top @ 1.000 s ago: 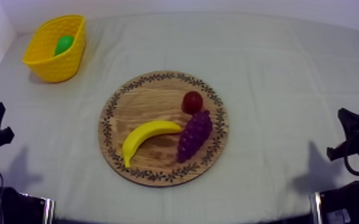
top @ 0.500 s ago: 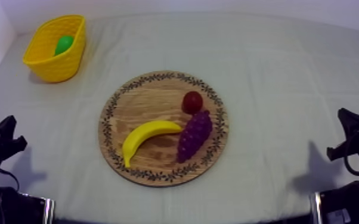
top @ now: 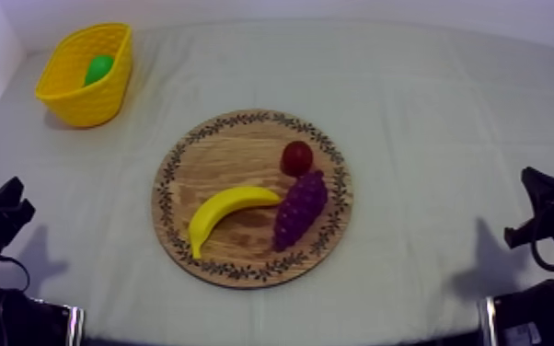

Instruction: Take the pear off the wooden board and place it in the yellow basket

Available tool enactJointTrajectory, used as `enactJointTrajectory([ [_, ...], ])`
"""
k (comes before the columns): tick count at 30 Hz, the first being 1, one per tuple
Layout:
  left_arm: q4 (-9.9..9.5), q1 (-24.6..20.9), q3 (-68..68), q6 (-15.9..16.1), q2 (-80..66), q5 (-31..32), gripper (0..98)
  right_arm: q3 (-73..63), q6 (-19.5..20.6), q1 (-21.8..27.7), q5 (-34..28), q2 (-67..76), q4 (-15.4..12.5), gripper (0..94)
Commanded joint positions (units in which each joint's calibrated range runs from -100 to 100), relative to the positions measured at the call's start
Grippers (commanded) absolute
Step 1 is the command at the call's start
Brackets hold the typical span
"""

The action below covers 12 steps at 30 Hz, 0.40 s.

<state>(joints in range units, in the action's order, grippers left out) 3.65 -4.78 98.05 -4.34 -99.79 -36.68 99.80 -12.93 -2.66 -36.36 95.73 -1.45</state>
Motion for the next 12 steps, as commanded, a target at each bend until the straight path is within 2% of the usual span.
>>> enactJointTrajectory([
  [1, 0.05, 0.0, 0.0, -0.2, 0.0, 0.0, 0.0, 0.0, 0.0, 0.0, 0.0, 0.0, 0.0, 0.4],
  [12, 0.03, 0.0, 0.1, -0.5, 0.0, 0.1, 0.0, 0.0, 0.0, 0.0, 0.0, 0.0, 0.0, 0.4],
])
